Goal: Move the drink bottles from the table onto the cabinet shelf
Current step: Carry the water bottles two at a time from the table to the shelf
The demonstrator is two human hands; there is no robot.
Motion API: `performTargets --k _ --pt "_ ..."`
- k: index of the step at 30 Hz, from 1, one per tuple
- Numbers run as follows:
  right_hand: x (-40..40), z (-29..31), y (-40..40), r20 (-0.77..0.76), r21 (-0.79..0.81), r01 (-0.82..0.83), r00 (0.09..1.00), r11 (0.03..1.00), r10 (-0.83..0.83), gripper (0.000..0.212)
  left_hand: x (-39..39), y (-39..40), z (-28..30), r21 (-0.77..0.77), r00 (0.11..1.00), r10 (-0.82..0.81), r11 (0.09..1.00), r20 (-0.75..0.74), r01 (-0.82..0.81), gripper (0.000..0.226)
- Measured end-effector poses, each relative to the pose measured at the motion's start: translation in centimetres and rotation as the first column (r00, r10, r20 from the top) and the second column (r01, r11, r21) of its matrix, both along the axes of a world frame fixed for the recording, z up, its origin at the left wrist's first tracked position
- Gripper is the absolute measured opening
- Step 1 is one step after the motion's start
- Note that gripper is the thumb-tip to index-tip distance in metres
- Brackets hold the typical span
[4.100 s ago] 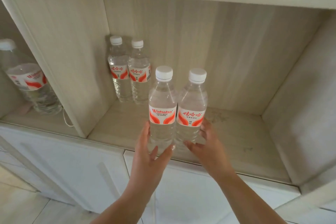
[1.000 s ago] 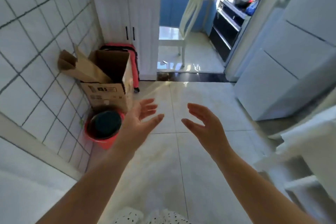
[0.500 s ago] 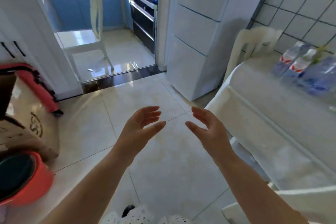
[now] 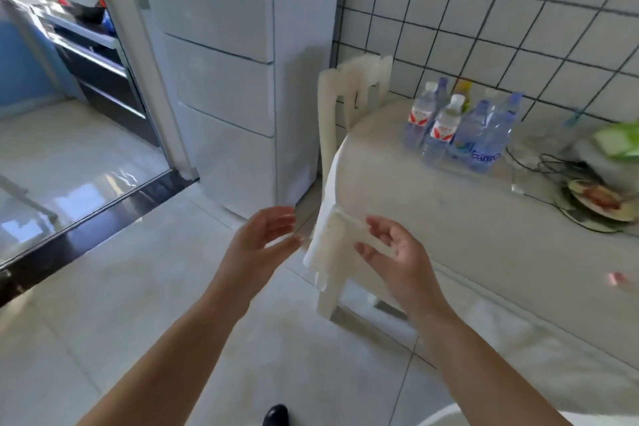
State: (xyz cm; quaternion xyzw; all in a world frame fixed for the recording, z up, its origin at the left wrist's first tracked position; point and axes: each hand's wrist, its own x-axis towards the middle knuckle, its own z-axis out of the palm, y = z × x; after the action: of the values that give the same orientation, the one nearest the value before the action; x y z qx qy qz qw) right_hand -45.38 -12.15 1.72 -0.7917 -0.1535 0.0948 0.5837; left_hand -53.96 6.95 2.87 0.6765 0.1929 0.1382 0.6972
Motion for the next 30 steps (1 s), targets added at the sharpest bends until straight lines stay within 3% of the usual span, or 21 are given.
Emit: performTargets --k 11,19,30 --pt "13.5 -0.8 -0.2 -0.062 0.030 0.300 0.953 0.953 -0.298 0.035 20.3 2.6 0.6 -0.021 0.958 -0.287 0.958 0.008 0.287 0.032" --pt "27.1 -1.7 -2.8 -0.031 0.049 0.420 0.908 0.906 -0.418 0.036 34.6 0.9 -0.5 0.023 0.949 -0.316 0.948 -0.013 0.317 0.033" --pt "42.0 -2.4 -6.7 0.014 0.008 0.487 0.873 0.874 -0.487 0.054 50.6 -1.0 -1.3 0.148 0.919 -0.385 0.907 -0.081 0.393 0.042"
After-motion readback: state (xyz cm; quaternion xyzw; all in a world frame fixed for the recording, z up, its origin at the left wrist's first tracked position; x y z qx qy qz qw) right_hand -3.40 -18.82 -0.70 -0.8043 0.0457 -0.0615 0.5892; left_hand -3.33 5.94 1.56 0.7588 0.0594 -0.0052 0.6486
